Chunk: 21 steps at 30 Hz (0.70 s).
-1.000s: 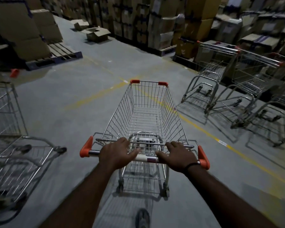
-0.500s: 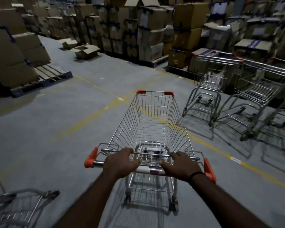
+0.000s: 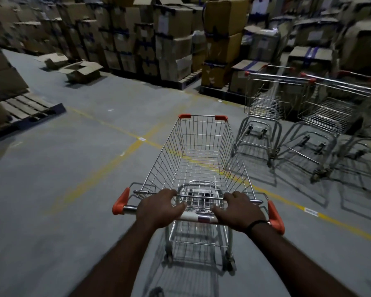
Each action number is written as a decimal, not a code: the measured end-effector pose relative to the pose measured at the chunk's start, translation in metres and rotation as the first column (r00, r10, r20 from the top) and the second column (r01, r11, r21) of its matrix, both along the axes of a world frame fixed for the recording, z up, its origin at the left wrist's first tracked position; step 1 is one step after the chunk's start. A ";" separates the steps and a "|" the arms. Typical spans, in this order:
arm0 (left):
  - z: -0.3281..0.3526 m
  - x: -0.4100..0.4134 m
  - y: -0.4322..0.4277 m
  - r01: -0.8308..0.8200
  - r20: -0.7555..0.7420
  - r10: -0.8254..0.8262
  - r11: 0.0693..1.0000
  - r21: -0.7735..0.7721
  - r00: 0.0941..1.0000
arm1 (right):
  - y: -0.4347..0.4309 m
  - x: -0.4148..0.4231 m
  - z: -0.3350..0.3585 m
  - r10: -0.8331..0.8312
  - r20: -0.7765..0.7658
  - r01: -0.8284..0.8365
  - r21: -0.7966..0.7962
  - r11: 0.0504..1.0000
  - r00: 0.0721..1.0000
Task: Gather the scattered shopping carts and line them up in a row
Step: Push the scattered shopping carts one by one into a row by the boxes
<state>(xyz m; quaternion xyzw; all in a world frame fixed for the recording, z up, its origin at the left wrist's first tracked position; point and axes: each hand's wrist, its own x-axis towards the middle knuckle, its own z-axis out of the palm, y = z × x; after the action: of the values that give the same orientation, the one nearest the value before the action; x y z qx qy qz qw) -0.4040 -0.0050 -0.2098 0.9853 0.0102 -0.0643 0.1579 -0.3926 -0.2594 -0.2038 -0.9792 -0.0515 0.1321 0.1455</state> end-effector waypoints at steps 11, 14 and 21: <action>0.008 0.165 0.089 0.188 -0.017 -0.188 0.982 0.025 0.982 | 0.090 0.122 0.006 -0.162 -0.001 0.161 0.043 0.986 0.987; 0.005 0.205 0.104 0.229 -0.037 -0.228 0.973 0.040 0.973 | 0.107 0.153 0.005 -0.205 -0.011 0.205 0.048 0.977 0.979; 0.002 0.302 0.127 0.282 -0.018 -0.282 0.958 0.052 0.959 | 0.127 0.238 -0.001 -0.246 0.020 0.244 0.057 0.968 0.969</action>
<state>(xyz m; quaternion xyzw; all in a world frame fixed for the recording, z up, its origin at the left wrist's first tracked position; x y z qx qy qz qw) -0.1019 0.1218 -0.2078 0.9803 -0.1278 -0.0911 0.1202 -0.1549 -0.1320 -0.2043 -0.9754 0.0644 0.0987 0.1865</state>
